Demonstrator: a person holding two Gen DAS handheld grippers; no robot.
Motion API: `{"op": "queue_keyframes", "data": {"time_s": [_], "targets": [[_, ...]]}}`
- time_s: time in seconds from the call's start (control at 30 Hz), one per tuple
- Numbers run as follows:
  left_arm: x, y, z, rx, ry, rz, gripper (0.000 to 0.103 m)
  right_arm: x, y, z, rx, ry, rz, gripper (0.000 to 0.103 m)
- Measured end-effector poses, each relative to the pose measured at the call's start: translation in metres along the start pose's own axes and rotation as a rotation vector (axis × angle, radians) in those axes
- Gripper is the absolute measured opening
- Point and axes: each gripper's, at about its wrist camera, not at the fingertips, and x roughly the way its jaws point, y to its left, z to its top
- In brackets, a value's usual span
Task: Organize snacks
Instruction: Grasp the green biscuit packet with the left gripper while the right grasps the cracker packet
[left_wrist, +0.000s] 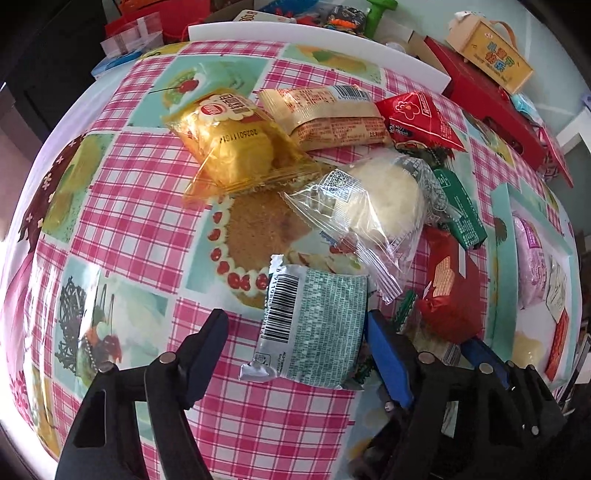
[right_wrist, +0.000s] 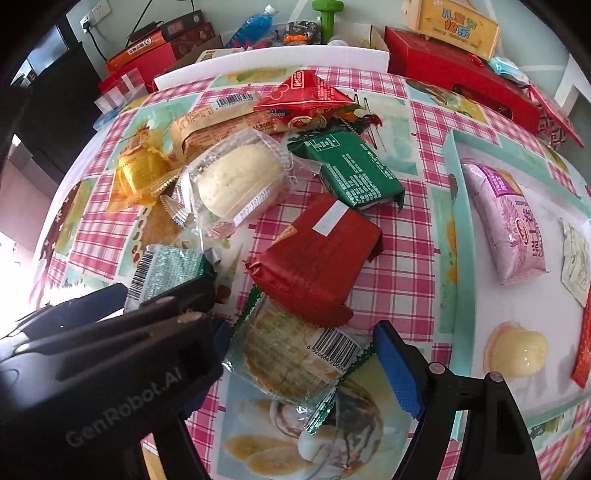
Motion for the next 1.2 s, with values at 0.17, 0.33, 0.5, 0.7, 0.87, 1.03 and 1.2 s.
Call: {"op": "queue_keyframes", "data": {"time_s": [0.17, 0.33, 0.5, 0.7, 0.87, 1.03, 1.2], "targets": [[0.003, -0.001, 0.002, -0.010, -0.002, 0.008, 0.060, -0.002, -0.007, -0.003, 0.017, -0.002, 0.009, 0.075], [0.005, -0.001, 0.002, -0.009, -0.002, 0.008, 0.055, -0.004, -0.015, -0.003, 0.038, 0.003, 0.023, 0.070], [0.001, 0.007, -0.002, -0.024, -0.010, -0.003, 0.051, -0.005, -0.019, -0.004, 0.054, 0.004, 0.032, 0.065], [-0.011, 0.022, -0.006, -0.048, -0.035, -0.018, 0.050, -0.007, -0.019, -0.003, 0.065, -0.004, 0.050, 0.063], [-0.025, 0.028, -0.011, -0.061, -0.072, -0.026, 0.050, -0.022, -0.020, -0.006, 0.069, -0.032, 0.080, 0.062], [-0.048, 0.030, -0.012, -0.066, -0.128, -0.028, 0.050, -0.042, -0.018, -0.007, 0.067, -0.072, 0.124, 0.061], [-0.066, 0.033, -0.014, -0.071, -0.172, -0.027, 0.050, -0.055, -0.015, -0.008, 0.055, -0.109, 0.130, 0.061]]}}
